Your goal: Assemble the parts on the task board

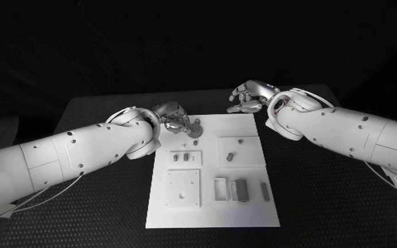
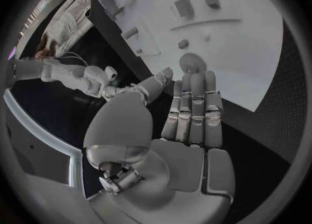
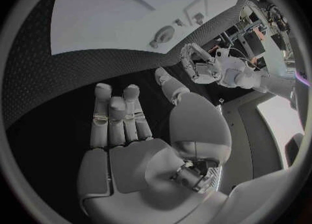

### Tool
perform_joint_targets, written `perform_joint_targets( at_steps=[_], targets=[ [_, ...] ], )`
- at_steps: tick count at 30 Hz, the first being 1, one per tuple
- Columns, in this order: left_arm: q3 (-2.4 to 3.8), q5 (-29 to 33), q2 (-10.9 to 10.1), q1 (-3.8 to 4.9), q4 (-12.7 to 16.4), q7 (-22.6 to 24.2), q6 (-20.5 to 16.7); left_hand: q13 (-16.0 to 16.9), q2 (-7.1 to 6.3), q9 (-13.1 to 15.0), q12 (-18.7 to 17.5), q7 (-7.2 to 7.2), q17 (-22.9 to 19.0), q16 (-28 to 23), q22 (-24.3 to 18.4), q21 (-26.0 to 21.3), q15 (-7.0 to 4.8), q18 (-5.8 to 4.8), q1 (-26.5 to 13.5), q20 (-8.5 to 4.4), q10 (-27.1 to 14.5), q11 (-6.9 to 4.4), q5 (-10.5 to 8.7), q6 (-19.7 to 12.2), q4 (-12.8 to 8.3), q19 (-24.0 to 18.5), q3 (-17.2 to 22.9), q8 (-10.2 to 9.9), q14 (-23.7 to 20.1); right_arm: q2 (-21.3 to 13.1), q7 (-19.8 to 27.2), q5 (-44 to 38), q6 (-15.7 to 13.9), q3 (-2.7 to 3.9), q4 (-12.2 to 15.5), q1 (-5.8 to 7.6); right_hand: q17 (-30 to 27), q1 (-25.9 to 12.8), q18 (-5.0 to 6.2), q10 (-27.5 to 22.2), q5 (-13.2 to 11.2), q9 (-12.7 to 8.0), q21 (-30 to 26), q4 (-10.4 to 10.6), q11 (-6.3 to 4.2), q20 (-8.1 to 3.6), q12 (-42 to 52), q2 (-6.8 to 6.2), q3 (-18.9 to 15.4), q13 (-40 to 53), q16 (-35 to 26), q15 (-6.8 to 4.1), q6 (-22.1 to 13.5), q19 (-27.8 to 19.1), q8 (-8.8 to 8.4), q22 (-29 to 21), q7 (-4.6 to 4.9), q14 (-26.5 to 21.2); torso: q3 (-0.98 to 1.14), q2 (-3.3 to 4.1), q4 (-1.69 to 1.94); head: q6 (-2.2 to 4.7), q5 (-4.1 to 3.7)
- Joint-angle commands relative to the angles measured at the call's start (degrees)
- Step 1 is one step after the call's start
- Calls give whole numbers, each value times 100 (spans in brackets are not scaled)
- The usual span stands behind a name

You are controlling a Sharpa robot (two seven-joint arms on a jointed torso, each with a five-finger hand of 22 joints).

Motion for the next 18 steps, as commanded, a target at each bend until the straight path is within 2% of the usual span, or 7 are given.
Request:
perform_joint_targets(
  at_steps=[1,5,9,16,18],
  targets=[
    [-22,-1164,113,0,-122,772,-380,-106,-39,-52,-191,-22,47,32,16,3,-20,-57,99,-31,23,48,-29,23,-11,94,-57,-41,66,11,56,-13,41,3,2,-4,-8,-57,70,-38,20,-6,-29,30,13,-25,21,1,-2,-10,12,-27,-68,5,39,84,96,30,-5,4,9,3,-17],
    [-117,-1810,257,-20,-247,869,-454,-224,-124,-114,-411,-35,92,37,39,0,-16,-49,191,-33,49,78,-35,97,-8,139,-98,-63,95,18,58,-13,40,3,2,-4,-8,-56,70,-38,20,-6,-29,30,13,-25,22,2,-2,-10,12,-27,-68,5,39,85,96,30,-9,3,10,9,-22],
    [-158,-2259,352,-59,-314,883,-387,-312,-155,-202,-570,-66,197,177,130,108,-60,4,280,-79,137,60,-42,80,-7,342,-140,-133,274,26,62,-13,39,3,0,-4,-8,-55,70,-38,19,-6,-29,29,13,-26,23,4,-2,-11,12,-28,-67,5,39,85,96,30,-8,1,5,13,-24],
    [-170,-2759,451,-144,-389,838,-143,-447,-187,-319,-813,-73,451,632,419,394,-122,118,343,-149,267,22,-47,165,4,680,-245,-168,538,29,63,-13,40,3,0,-4,-8,-54,70,-38,19,-6,-29,29,13,-26,24,6,-1,-12,13,-28,-67,6,40,85,96,31,-11,1,6,8,-40],
    [-169,-2827,480,-194,-408,833,-69,-487,-215,-347,-896,-72,518,768,515,481,-122,158,326,-156,259,25,-49,176,12,762,-272,-178,587,26,62,-13,44,3,5,-4,-8,-54,70,-38,19,-6,-29,28,13,-26,24,6,-1,-12,13,-28,-67,6,40,85,96,31,-12,1,13,0,-43]
  ],
)
